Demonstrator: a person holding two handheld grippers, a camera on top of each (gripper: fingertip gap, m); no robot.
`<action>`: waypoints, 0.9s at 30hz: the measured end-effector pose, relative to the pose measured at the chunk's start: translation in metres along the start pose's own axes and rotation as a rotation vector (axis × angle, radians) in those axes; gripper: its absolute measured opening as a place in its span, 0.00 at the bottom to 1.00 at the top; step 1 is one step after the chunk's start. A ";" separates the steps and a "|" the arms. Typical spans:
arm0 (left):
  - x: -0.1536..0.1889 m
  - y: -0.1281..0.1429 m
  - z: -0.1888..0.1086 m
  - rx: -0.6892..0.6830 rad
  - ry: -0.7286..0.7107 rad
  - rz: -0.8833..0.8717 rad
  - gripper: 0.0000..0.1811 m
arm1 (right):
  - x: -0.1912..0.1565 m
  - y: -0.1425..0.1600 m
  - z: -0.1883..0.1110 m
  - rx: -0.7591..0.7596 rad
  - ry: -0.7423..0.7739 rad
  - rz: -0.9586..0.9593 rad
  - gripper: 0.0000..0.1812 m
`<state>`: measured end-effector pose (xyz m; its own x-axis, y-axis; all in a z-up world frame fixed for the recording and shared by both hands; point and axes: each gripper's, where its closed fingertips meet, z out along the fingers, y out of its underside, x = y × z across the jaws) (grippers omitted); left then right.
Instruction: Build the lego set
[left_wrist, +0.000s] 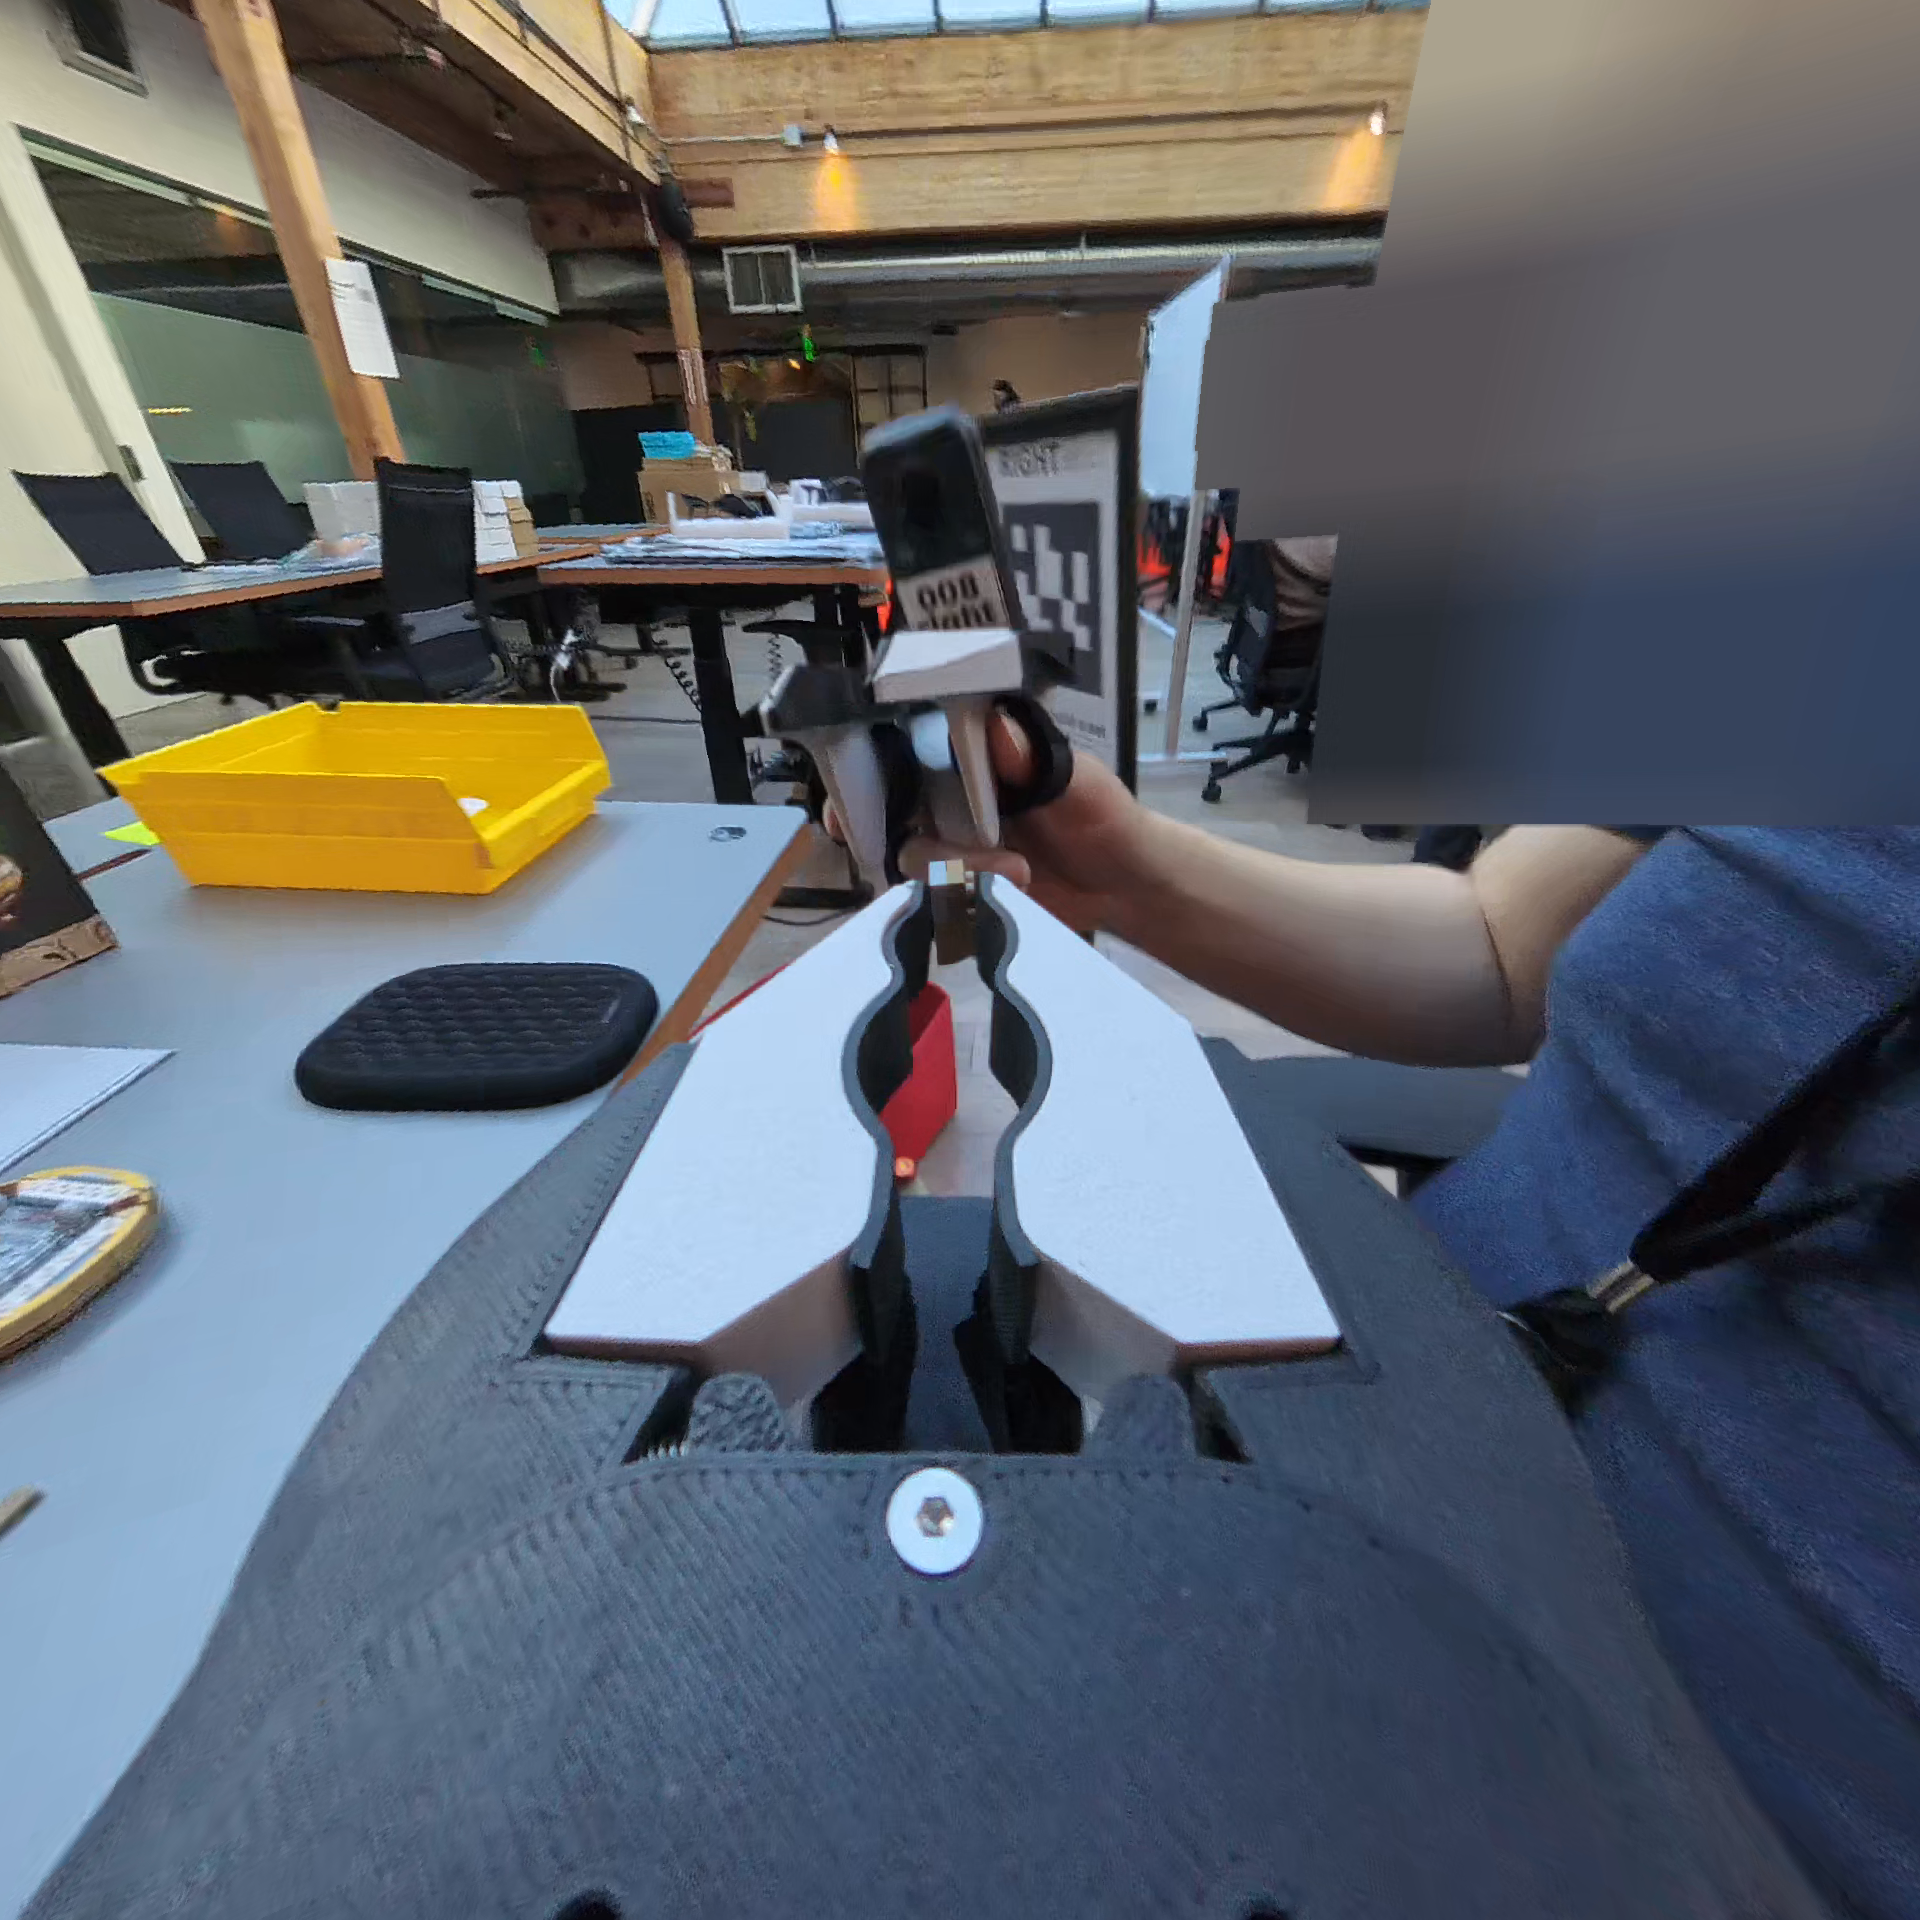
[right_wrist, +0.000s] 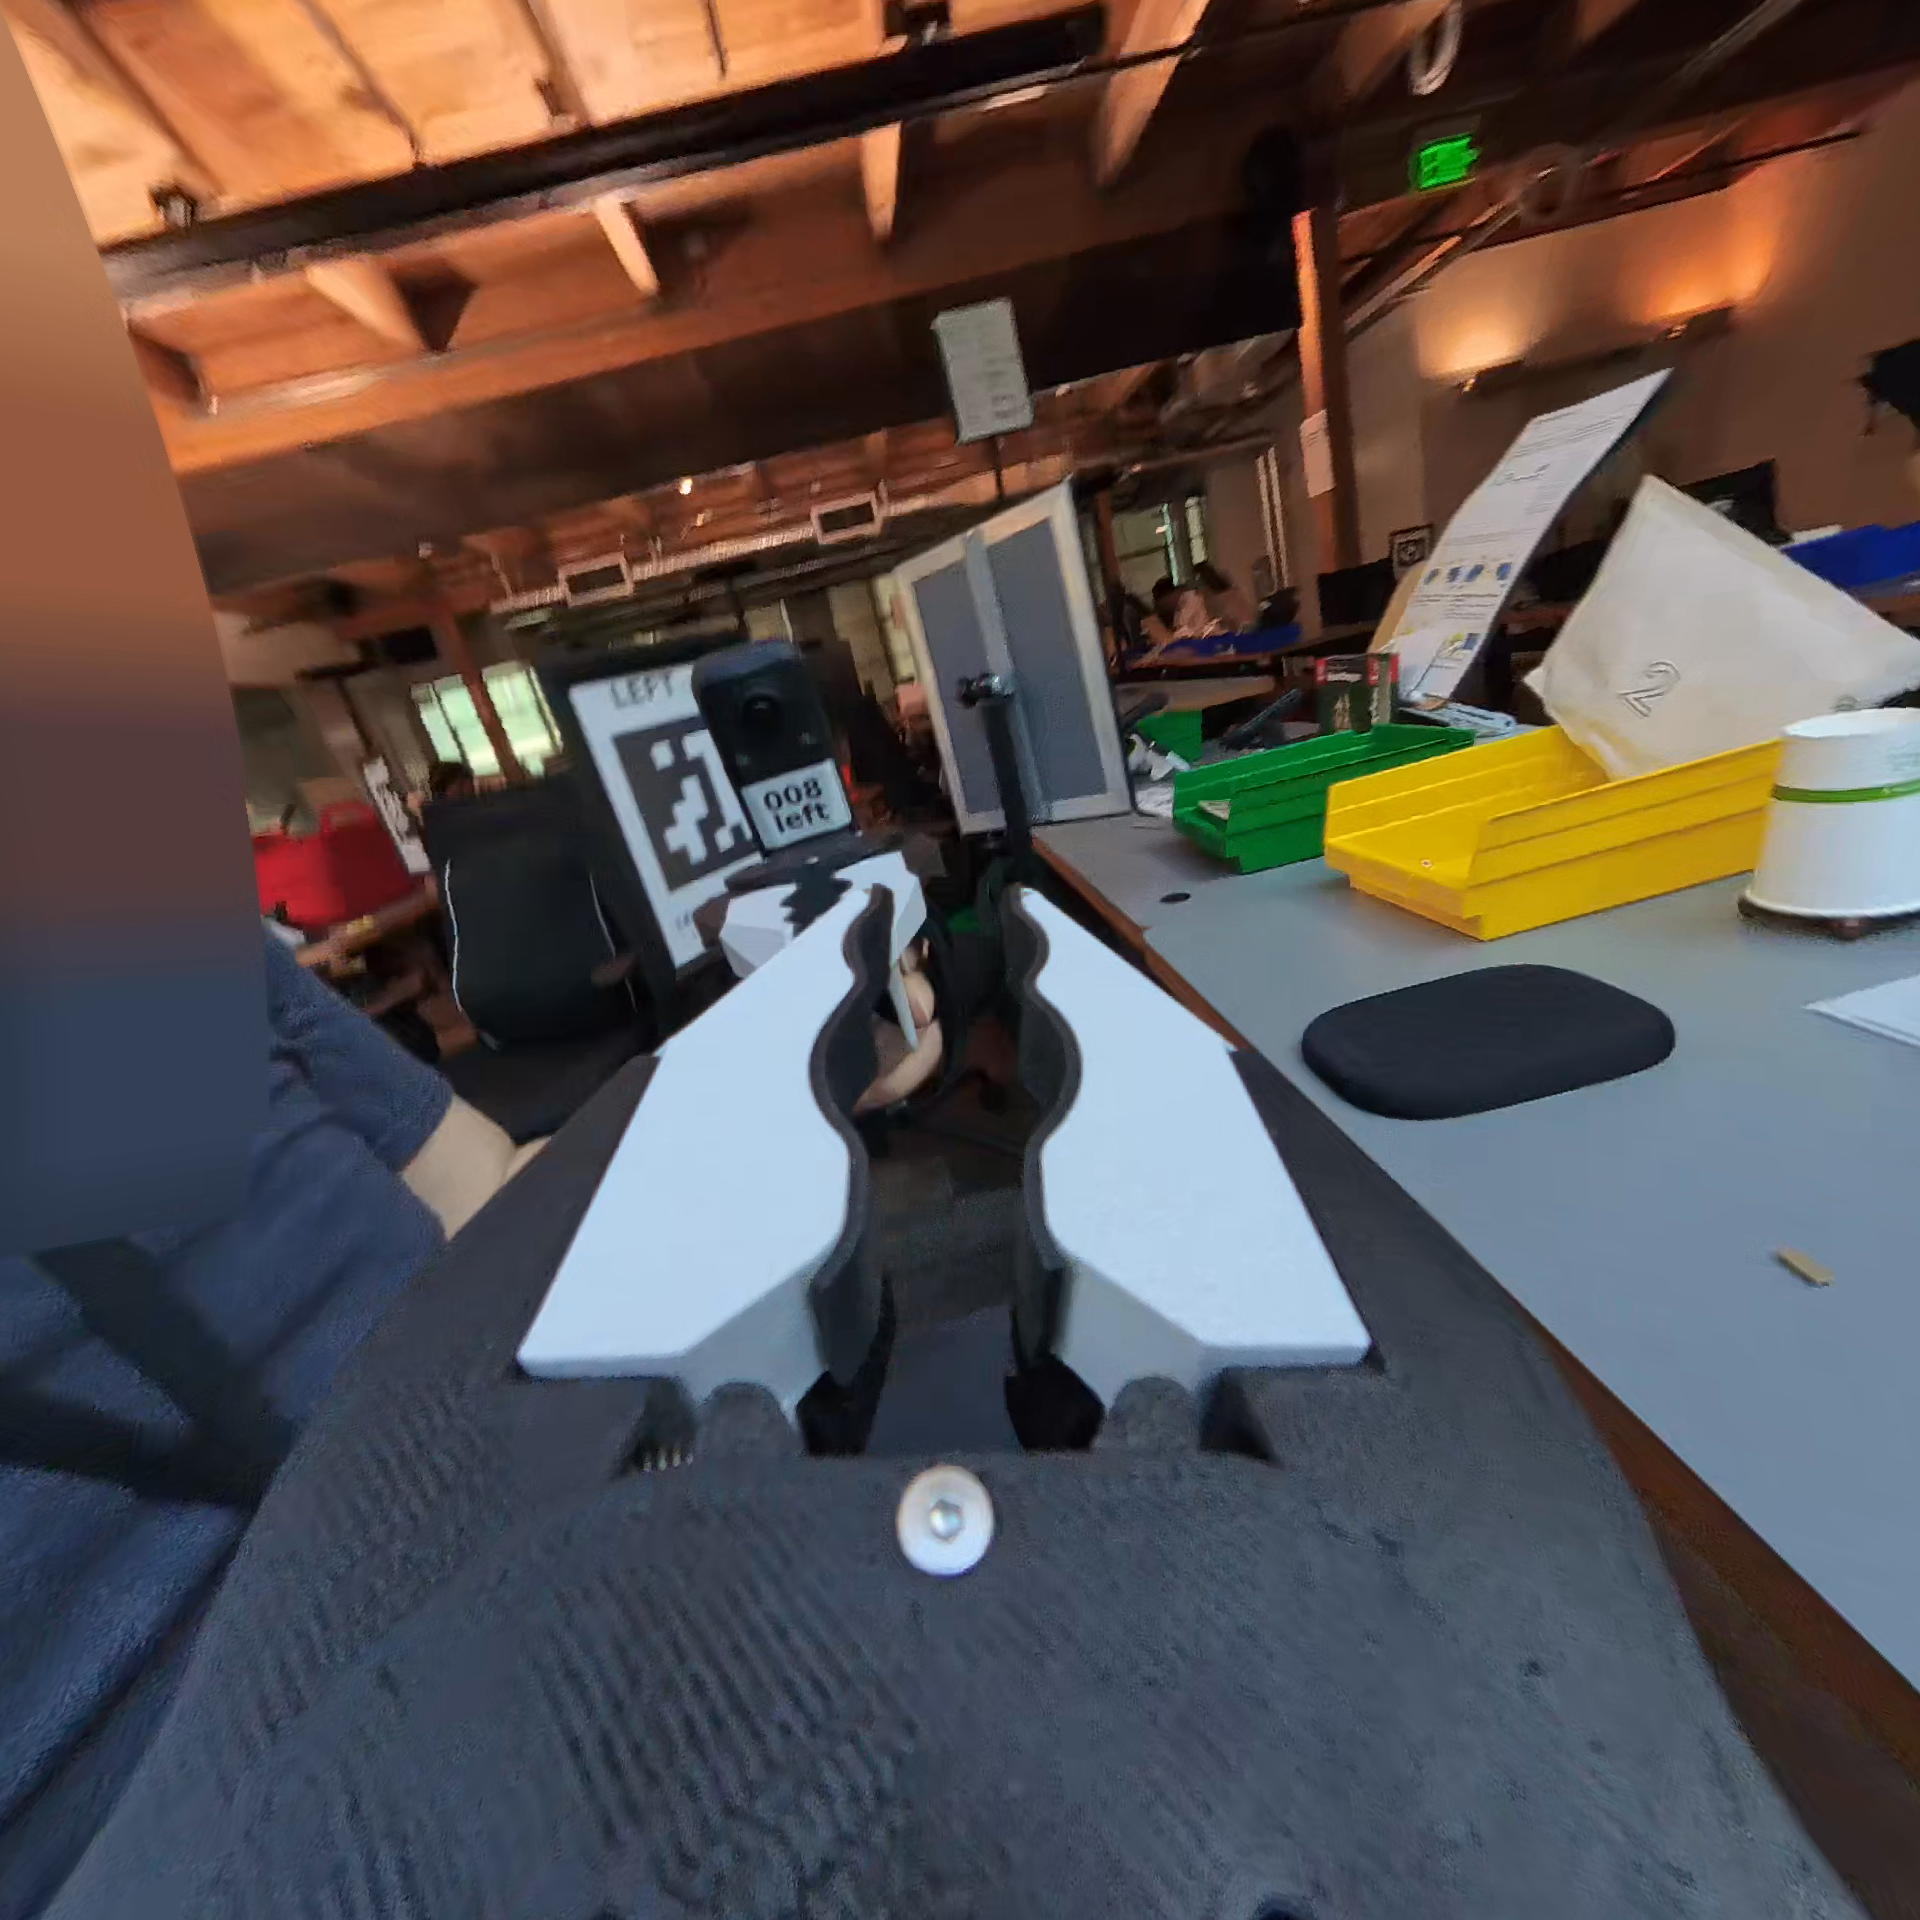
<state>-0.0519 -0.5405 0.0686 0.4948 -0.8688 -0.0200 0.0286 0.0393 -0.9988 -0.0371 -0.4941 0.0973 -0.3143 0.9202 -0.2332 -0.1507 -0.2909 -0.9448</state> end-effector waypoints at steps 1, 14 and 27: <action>0.018 0.000 0.001 -0.026 -0.005 0.044 0.04 | -0.021 0.002 -0.003 -0.057 -0.013 -0.075 0.11; 0.110 -0.028 0.005 0.015 0.026 0.097 0.04 | -0.133 0.038 0.005 -0.334 -0.176 -0.192 0.10; 0.070 -0.033 -0.003 0.034 0.022 0.043 0.04 | -0.099 0.029 0.024 -0.294 -0.255 -0.009 0.05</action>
<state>-0.0213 -0.6039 0.0996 0.4766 -0.8767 -0.0644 0.0377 0.0937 -0.9949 -0.0326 -0.6003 0.0982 -0.5428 0.8169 -0.1953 0.1091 -0.1620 -0.9807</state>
